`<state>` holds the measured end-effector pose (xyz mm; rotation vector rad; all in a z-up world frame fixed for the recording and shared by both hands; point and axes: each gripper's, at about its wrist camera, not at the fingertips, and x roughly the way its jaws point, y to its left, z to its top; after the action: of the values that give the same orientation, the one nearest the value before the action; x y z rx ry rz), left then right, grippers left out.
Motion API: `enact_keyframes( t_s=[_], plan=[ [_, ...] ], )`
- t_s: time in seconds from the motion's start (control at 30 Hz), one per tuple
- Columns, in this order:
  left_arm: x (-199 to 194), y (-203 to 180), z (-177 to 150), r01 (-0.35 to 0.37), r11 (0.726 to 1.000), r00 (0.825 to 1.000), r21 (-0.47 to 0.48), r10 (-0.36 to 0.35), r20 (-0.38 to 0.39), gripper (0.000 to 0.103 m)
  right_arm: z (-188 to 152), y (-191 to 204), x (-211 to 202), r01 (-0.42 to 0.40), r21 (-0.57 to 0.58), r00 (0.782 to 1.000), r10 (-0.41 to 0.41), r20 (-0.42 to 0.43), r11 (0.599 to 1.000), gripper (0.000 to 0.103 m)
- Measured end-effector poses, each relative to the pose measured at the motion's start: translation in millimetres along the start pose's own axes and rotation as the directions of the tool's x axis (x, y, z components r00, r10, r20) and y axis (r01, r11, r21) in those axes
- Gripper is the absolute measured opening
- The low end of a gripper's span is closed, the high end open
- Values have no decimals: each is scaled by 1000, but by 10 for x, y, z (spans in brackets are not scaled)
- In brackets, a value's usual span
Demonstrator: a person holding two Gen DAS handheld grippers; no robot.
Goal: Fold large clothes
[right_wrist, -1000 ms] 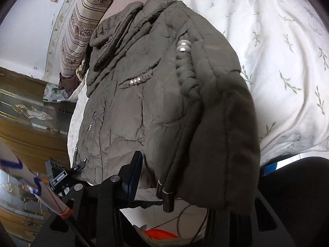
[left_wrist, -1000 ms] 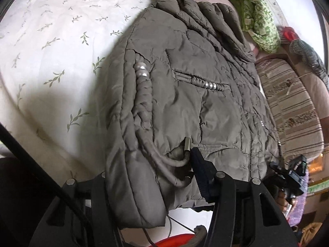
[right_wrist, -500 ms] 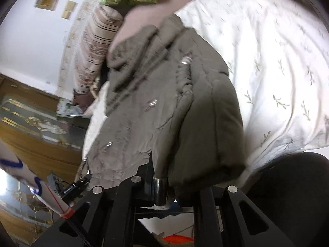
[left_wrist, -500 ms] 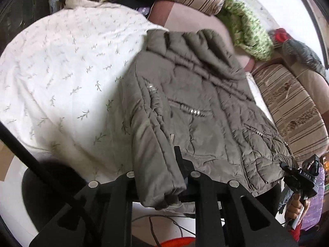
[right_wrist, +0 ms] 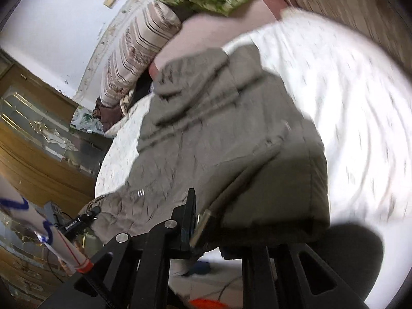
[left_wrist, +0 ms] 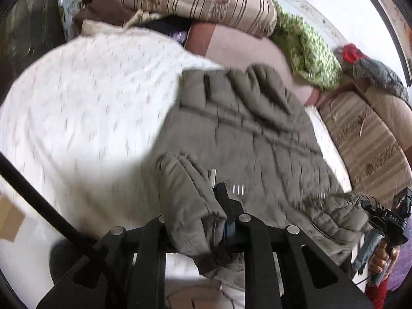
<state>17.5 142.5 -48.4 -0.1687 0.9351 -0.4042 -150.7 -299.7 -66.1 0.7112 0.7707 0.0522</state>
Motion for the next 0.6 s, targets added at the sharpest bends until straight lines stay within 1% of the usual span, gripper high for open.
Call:
enact_keyframes(
  t_s=[0.1, 0.13, 0.17, 0.27, 0.33, 0.37, 0.4, 0.47, 0.53, 0.6],
  plan=[
    [112, -95, 460, 1, 1000, 1000, -18, -1, 31, 18, 435, 145, 63, 18, -19, 999, -17, 47, 1000, 15],
    [171, -157, 649, -14, 1000, 999, -11, 14, 48, 18, 541, 177, 74, 20, -21, 998, -18, 59, 1000, 15],
    [220, -188, 763, -27, 1000, 998, -7, 27, 57, 18, 709, 231, 118, 26, -28, 997, -23, 74, 999, 15],
    [453, -308, 1293, -74, 997, 993, 3, 74, 87, 18, 1154, 385, 266, 63, -56, 992, -57, 109, 996, 15],
    [712, -394, 1710, -130, 992, 988, 7, 128, 88, 18, 1504, 474, 420, 93, -66, 988, -84, 131, 993, 15],
    [804, -407, 1828, -144, 990, 986, 7, 143, 85, 18, 1649, 495, 498, 107, -66, 986, -97, 138, 992, 15],
    [959, -442, 2013, -171, 985, 982, 5, 170, 80, 18, 1856, 519, 619, 135, -64, 981, -125, 147, 989, 15],
    [1268, -490, 2344, -220, 975, 973, -5, 220, 74, 18, 2147, 523, 824, 176, -61, 973, -164, 160, 983, 15],
    [1579, -551, 2562, -266, 964, 962, -1, 265, 69, 18, 2402, 512, 1070, 230, -62, 961, -217, 170, 971, 16],
    [1970, -571, 2752, -300, 954, 953, -1, 300, 35, 19, 2633, 407, 1368, 276, -40, 950, -266, 163, 960, 16]
  ],
)
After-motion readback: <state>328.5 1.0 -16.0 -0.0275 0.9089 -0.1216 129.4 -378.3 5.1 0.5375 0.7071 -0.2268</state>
